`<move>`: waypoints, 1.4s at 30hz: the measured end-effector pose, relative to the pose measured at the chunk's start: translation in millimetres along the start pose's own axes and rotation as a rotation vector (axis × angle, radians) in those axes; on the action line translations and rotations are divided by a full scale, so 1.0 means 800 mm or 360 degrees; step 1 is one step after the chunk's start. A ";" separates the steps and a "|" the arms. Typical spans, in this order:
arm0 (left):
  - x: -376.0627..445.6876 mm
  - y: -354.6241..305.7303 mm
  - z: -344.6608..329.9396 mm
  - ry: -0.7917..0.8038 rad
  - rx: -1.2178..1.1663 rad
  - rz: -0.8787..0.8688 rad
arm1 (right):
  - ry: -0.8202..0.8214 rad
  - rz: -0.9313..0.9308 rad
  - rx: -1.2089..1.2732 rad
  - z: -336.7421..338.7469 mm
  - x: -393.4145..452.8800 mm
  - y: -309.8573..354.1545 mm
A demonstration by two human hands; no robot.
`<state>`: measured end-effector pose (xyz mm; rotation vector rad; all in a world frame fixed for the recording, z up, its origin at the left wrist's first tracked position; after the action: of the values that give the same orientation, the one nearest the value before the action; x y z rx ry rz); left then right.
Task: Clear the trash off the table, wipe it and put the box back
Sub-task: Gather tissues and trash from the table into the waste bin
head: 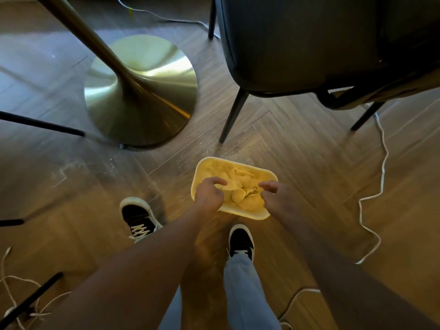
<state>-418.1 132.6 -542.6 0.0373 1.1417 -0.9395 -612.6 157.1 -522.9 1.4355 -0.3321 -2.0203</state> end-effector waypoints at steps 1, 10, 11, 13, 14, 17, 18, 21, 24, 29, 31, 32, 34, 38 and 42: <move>-0.004 -0.001 0.005 -0.0008 -0.0001 -0.0005 | -0.0004 0.0004 0.0049 0.004 -0.003 0.005; -0.132 -0.071 0.089 -0.0089 -0.0301 -0.0245 | 0.0045 0.0137 0.0299 0.048 -0.104 0.121; -0.156 -0.084 0.101 -0.0116 -0.0324 -0.0276 | 0.0054 0.0156 0.0300 0.053 -0.125 0.139; -0.207 -0.110 0.128 -0.0160 -0.0406 -0.0370 | 0.0080 0.0179 0.0314 0.063 -0.168 0.173; -0.233 -0.123 0.142 -0.0179 -0.0433 -0.0422 | 0.0106 0.0191 0.0321 0.067 -0.190 0.191; -0.310 -0.160 0.187 -0.0231 -0.0454 -0.0583 | 0.0177 0.0273 0.0328 0.081 -0.258 0.247; -0.334 -0.171 0.204 -0.0273 -0.0463 -0.0654 | 0.0191 0.0319 0.0320 0.086 -0.280 0.268; -0.396 -0.193 0.264 -0.0466 -0.0497 -0.0805 | 0.0211 0.0487 0.0329 0.099 -0.342 0.332; -0.437 -0.196 0.323 -0.0609 -0.0574 -0.0883 | 0.0207 0.0626 0.0331 0.099 -0.385 0.386; -0.461 -0.168 0.414 -0.0748 -0.0581 -0.0888 | 0.0261 0.0738 0.0295 0.067 -0.427 0.459; -0.462 -0.151 0.453 -0.0804 -0.0495 -0.0844 | 0.0286 0.0774 0.0251 0.046 -0.435 0.489; -0.460 -0.141 0.472 -0.0826 -0.0442 -0.0825 | 0.0298 0.0784 0.0217 0.034 -0.437 0.503; -0.452 -0.121 0.509 -0.0877 -0.0329 -0.0783 | 0.0331 0.0807 0.0132 0.007 -0.437 0.533; -0.428 -0.085 0.582 -0.0951 -0.0260 -0.0679 | 0.0319 0.0890 -0.0040 -0.060 -0.424 0.590; -0.401 -0.059 0.648 -0.0973 -0.0230 -0.0571 | 0.0306 0.0983 -0.0162 -0.129 -0.417 0.644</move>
<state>-87.8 56.1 -33.7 -0.5536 0.6477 -1.0798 -271.1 -16.9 -33.2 1.2539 -0.5085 -1.3738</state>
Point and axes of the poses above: each hand's wrist, its own x-axis towards the middle knuckle, its own z-axis out of the back of the hand, y = z × x, the point moved 6 cm from there along x, towards the middle knuckle, and after that the axes turned 4 degrees about x, right-handed, at the moved point
